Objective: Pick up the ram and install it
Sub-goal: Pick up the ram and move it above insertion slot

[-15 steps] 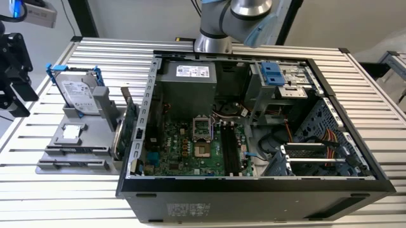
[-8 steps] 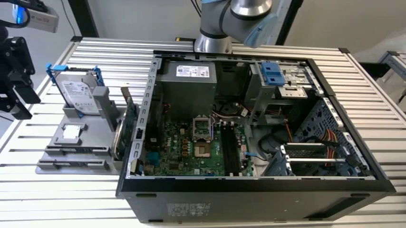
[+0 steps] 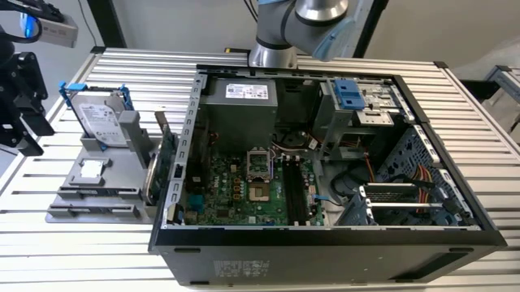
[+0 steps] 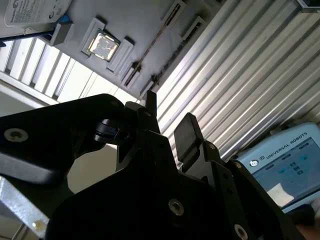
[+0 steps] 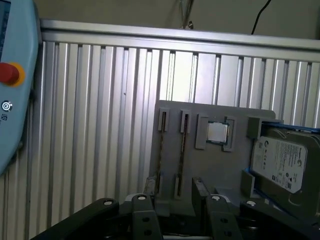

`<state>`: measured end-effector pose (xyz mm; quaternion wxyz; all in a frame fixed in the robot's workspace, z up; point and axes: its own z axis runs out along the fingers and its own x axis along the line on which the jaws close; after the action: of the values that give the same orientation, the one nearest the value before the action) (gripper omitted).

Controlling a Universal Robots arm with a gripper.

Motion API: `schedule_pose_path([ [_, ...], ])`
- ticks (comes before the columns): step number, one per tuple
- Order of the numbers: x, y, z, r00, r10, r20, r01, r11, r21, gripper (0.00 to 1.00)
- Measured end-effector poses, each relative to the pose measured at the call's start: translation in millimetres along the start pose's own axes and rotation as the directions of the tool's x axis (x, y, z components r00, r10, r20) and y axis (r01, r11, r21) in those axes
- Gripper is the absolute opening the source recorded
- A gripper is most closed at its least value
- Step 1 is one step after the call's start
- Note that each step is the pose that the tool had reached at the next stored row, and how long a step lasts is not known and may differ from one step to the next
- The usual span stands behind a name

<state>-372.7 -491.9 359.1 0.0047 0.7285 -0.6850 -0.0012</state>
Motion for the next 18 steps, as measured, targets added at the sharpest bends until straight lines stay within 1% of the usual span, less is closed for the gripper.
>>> schedule_pose_path([
  [18, -0.1, -0.1, 12.3, 1.0, 0.009, 0.0001, -0.009, 1.0, -0.0001, 1.0],
])
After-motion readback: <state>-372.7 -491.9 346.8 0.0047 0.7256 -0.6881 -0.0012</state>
